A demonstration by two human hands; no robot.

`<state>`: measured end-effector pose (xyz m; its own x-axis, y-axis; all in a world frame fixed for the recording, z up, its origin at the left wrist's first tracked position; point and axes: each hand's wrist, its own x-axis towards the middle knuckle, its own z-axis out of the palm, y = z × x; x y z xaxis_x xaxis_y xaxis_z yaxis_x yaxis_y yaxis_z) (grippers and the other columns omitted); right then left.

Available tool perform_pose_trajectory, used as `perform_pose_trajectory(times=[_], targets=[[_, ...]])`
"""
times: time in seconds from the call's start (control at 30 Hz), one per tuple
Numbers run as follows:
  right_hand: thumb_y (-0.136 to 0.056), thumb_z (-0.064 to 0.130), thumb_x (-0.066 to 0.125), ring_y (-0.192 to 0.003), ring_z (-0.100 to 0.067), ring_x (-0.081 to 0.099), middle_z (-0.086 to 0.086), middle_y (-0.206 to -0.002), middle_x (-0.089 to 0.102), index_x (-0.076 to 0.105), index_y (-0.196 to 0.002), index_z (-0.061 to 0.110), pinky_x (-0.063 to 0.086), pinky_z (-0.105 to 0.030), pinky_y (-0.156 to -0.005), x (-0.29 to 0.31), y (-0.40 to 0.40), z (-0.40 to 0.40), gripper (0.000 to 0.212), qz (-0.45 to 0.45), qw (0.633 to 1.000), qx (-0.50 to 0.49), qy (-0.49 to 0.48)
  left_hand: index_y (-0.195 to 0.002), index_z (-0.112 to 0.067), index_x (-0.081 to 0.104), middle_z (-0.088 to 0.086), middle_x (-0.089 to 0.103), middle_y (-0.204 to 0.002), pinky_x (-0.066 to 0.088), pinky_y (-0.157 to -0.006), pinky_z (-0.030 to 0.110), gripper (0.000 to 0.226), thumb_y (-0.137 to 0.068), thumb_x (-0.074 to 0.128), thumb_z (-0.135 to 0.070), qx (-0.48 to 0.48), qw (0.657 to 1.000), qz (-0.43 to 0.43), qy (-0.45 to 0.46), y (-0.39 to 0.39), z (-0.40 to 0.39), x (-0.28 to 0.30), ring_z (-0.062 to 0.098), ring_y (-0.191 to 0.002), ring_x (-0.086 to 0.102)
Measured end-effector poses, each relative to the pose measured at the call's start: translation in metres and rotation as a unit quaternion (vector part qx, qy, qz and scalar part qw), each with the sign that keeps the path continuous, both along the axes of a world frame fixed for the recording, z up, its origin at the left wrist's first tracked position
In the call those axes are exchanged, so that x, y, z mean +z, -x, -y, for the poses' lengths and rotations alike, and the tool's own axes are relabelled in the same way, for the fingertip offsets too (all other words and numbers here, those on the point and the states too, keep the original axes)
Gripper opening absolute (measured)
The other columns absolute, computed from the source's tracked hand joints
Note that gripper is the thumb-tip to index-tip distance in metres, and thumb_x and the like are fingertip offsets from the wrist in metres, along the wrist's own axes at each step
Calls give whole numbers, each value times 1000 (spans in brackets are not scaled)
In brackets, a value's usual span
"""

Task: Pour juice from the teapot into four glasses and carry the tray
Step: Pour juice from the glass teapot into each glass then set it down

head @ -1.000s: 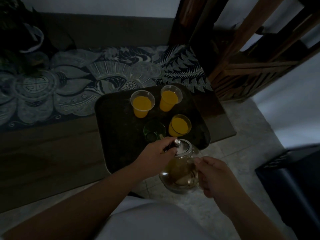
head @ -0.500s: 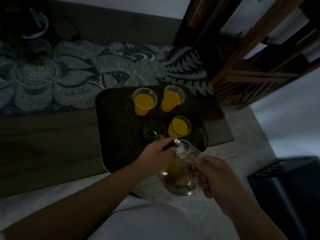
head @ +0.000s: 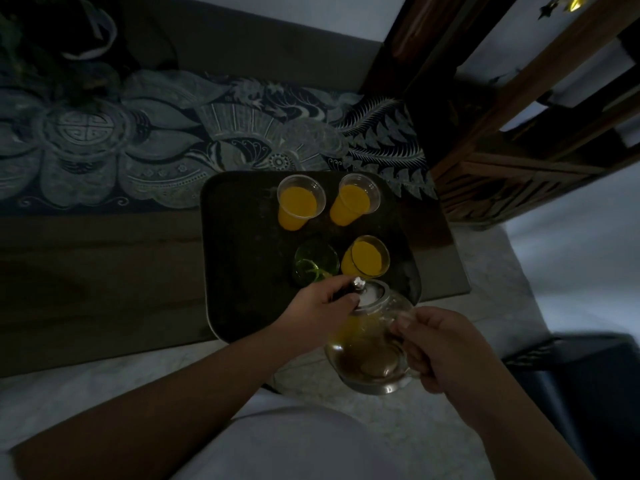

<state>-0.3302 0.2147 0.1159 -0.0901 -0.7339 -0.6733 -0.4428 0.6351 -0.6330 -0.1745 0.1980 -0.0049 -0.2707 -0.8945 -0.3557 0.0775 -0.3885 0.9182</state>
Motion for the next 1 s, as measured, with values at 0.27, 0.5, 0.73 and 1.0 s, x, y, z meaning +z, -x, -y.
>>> perform_pose_trajectory(times=[0.27, 0.5, 0.73, 1.0], targets=[[-92, 18, 55, -43, -12, 32, -4, -52, 41, 57, -85, -10, 22, -22, -41, 6, -7, 8, 29, -20, 999, 30, 13, -109, -45, 68, -2, 73, -108, 50, -99, 53, 27, -90, 56, -31, 16, 1000, -10, -12, -3, 3, -4, 23, -106, 67], [-93, 17, 55, -38, -10, 33, -3, -47, 44, 60, -84, -10, 24, -20, -37, 8, -12, 12, 29, -41, 997, 56, 24, -110, -44, 68, -3, 73, -108, 50, -99, 55, 28, -87, 54, -37, 22, 1000, -15, -13, -5, 3, -7, 22, -106, 67], [-92, 22, 57, -37, -10, 38, 0, -42, 48, 63, -72, 0, 28, -21, -37, 8, -14, 15, 30, -88, 992, 76, 46, -94, -59, 67, -7, 74, -106, 51, -99, 51, 38, -97, 55, -23, 29, 999, -21, -32, -6, 4, -6, 18, -104, 68], [-92, 23, 57, -35, -3, 43, 2, -41, 54, 65, -69, 8, 31, -24, -45, 12, -19, 17, 29, -124, 985, 92, 71, -110, -36, 70, 1, 73, -109, 49, -101, 53, 25, -92, 54, -29, 32, 998, -45, -27, -8, 3, -5, 22, -107, 67]])
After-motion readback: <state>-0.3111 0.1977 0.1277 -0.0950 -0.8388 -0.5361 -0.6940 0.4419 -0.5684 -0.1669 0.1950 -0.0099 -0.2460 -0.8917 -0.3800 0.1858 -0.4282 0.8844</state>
